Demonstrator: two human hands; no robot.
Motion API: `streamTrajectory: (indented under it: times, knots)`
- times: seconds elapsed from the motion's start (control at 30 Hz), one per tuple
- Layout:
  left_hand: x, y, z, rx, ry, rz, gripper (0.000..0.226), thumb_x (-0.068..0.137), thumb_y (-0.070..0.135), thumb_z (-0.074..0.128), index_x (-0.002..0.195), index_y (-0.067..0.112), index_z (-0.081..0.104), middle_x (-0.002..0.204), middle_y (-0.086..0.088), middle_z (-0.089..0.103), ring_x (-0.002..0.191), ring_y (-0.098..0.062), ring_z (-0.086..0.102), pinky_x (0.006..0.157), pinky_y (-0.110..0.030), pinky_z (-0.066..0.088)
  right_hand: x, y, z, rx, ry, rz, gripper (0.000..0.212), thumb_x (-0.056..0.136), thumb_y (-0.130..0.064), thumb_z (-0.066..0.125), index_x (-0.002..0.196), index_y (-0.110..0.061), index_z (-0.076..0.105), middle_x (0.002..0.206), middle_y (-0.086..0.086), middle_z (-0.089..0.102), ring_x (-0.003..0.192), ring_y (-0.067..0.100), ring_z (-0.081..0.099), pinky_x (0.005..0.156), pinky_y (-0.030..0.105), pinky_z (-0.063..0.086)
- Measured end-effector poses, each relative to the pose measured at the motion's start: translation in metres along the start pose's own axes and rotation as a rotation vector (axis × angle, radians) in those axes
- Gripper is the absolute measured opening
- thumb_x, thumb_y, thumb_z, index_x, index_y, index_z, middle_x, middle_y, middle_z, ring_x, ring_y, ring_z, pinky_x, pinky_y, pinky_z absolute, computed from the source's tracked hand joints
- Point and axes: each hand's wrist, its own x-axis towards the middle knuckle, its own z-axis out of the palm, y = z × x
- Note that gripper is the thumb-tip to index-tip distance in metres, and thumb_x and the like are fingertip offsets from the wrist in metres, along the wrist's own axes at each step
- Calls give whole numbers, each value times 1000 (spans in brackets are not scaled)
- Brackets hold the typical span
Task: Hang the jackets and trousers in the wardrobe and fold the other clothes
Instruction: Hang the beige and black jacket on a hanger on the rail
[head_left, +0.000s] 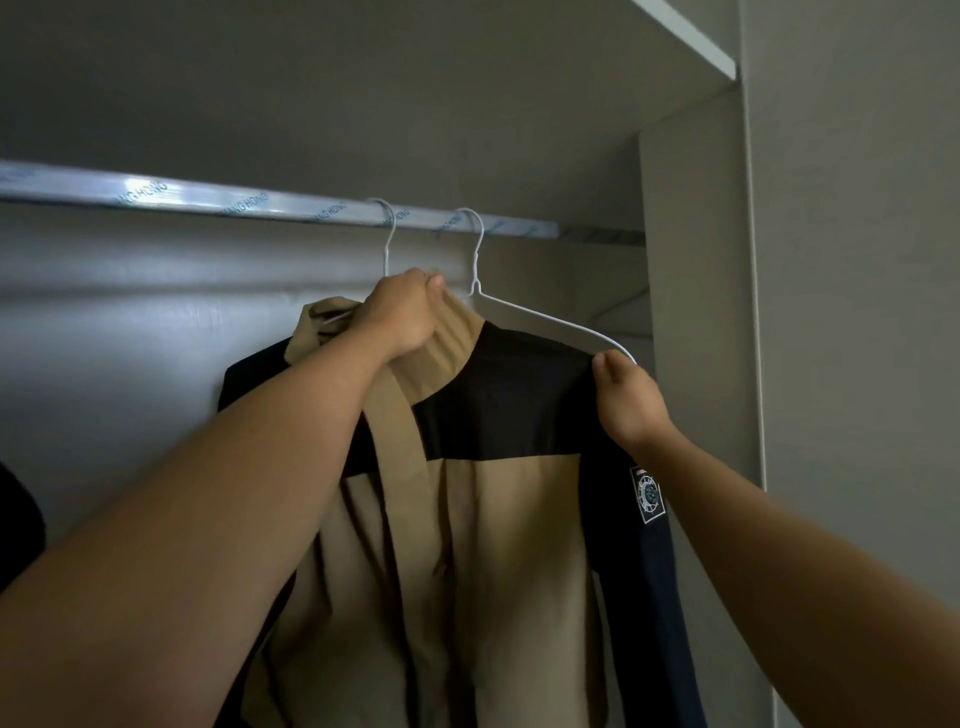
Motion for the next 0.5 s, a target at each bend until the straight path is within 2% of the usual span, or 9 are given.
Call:
streamTrajectory:
  times: [0.07, 0.13, 0.23, 0.27, 0.33, 0.4, 0.43, 0.5]
  knots:
    - [1, 3, -4, -23, -12, -11, 48, 109, 44, 27, 116, 9, 59, 109, -12, 61, 100, -29, 58, 85, -39, 45, 4, -4, 0, -34, -28, 56, 39, 107, -23, 36, 69, -17, 43, 73, 0, 52, 75, 26, 54, 58, 33, 34]
    - [2, 7, -6, -42, -10, -63, 48, 108, 44, 32, 118, 6, 61, 111, -13, 62, 101, -30, 59, 82, -36, 43, 5, -13, 0, -142, -128, 69, 34, 101, -10, 38, 68, -15, 40, 77, 5, 48, 88, 38, 58, 69, 35, 37]
    - [6, 11, -7, -85, -2, -171, 40, 105, 37, 41, 108, 4, 64, 103, -14, 67, 91, -30, 63, 74, -35, 48, 0, -31, -3, -198, -45, 66, 14, 93, -13, 37, 87, -13, 50, 100, 11, 49, 103, 40, 54, 89, 45, 47]
    - [7, 13, -7, -88, 0, -199, 34, 103, 32, 44, 103, 5, 64, 99, -15, 67, 85, -29, 64, 70, -35, 49, 0, -37, -2, -183, 23, 45, 18, 94, -16, 38, 95, -13, 55, 107, 13, 54, 103, 38, 53, 91, 45, 46]
    - [9, 16, -7, -88, 22, -243, 20, 97, 20, 47, 90, 7, 61, 94, -14, 67, 75, -26, 61, 61, -32, 47, 1, -53, 3, -128, 55, -31, 24, 100, -23, 36, 95, -12, 56, 112, 16, 60, 98, 36, 55, 85, 42, 44]
    - [8, 19, -8, -99, 28, -264, 15, 94, 14, 47, 85, 9, 58, 95, -15, 66, 73, -25, 59, 58, -30, 44, 1, -72, 10, -124, -4, -98, 34, 105, -33, 32, 96, -12, 57, 110, 15, 63, 100, 37, 58, 86, 44, 47]
    - [6, 20, -8, -100, 24, -257, 16, 94, 14, 47, 88, 7, 59, 98, -16, 66, 75, -27, 60, 59, -31, 44, 0, -78, 12, -171, -29, -129, 34, 105, -35, 32, 98, -14, 56, 108, 13, 63, 101, 37, 59, 87, 45, 47]
    - [1, 21, -10, -93, 18, -197, 28, 99, 24, 44, 100, 3, 62, 102, -20, 67, 83, -32, 63, 66, -34, 50, 0, -83, 19, -338, -64, -193, 19, 102, -27, 36, 96, -19, 52, 105, 11, 64, 100, 37, 60, 83, 44, 43]
